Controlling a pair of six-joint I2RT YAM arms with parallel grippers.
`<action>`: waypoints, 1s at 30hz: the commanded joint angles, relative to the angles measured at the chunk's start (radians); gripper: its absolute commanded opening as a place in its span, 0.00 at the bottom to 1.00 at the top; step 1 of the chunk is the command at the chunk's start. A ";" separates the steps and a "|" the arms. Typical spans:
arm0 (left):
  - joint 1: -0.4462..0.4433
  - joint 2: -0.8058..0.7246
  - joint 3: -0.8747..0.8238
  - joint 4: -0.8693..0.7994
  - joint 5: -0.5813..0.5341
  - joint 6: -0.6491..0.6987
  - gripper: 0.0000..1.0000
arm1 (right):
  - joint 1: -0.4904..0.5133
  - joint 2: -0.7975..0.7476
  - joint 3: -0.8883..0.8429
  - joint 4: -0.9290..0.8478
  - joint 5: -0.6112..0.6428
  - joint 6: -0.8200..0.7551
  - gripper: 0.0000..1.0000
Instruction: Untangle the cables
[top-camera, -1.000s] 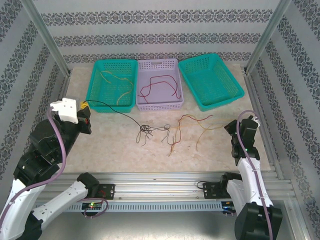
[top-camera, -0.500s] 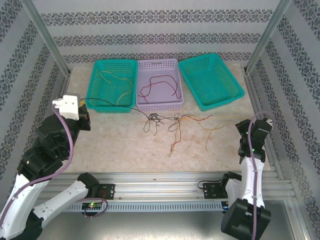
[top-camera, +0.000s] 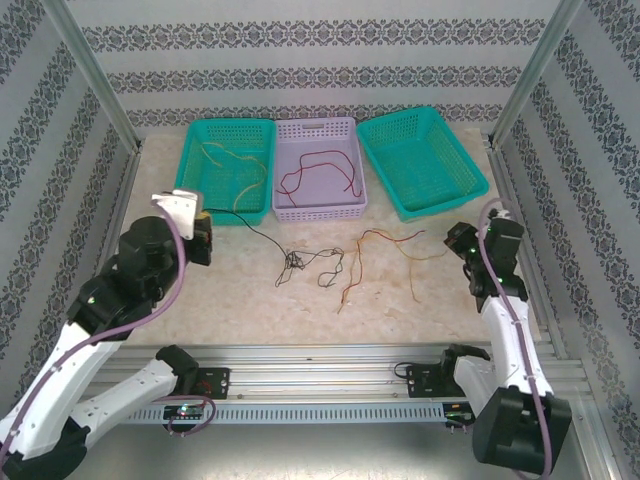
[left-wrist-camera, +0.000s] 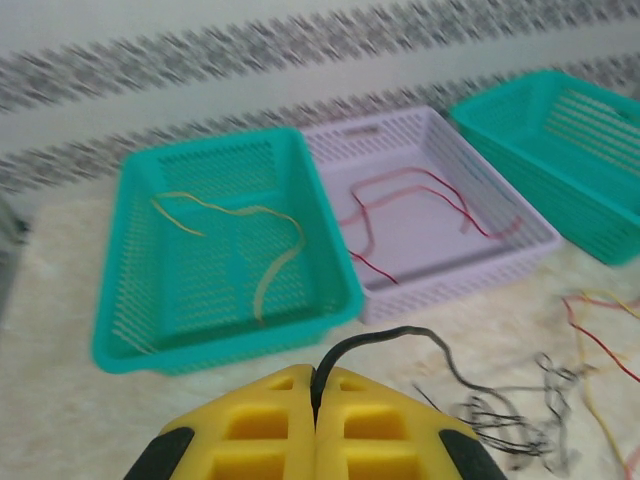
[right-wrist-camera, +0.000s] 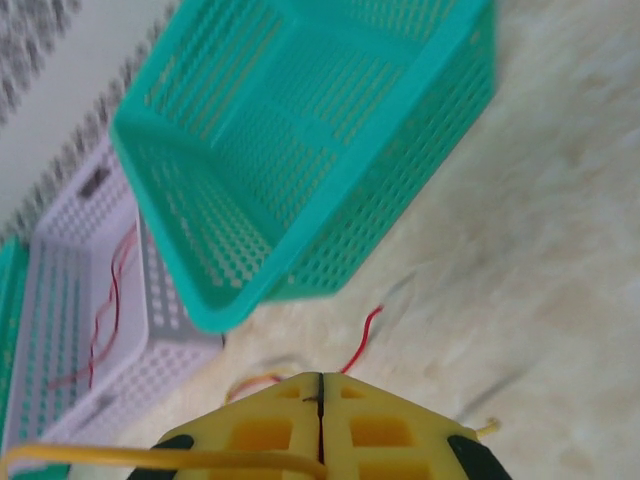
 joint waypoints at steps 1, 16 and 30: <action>-0.007 0.012 -0.030 0.076 0.140 -0.060 0.00 | 0.079 0.035 0.032 -0.018 -0.013 -0.082 0.13; -0.006 -0.022 -0.108 0.154 0.185 -0.066 0.00 | 0.541 0.175 0.255 -0.153 0.106 -0.203 0.64; -0.006 -0.099 -0.194 0.222 0.310 -0.038 0.00 | 0.908 0.728 0.355 0.270 -0.089 0.077 0.61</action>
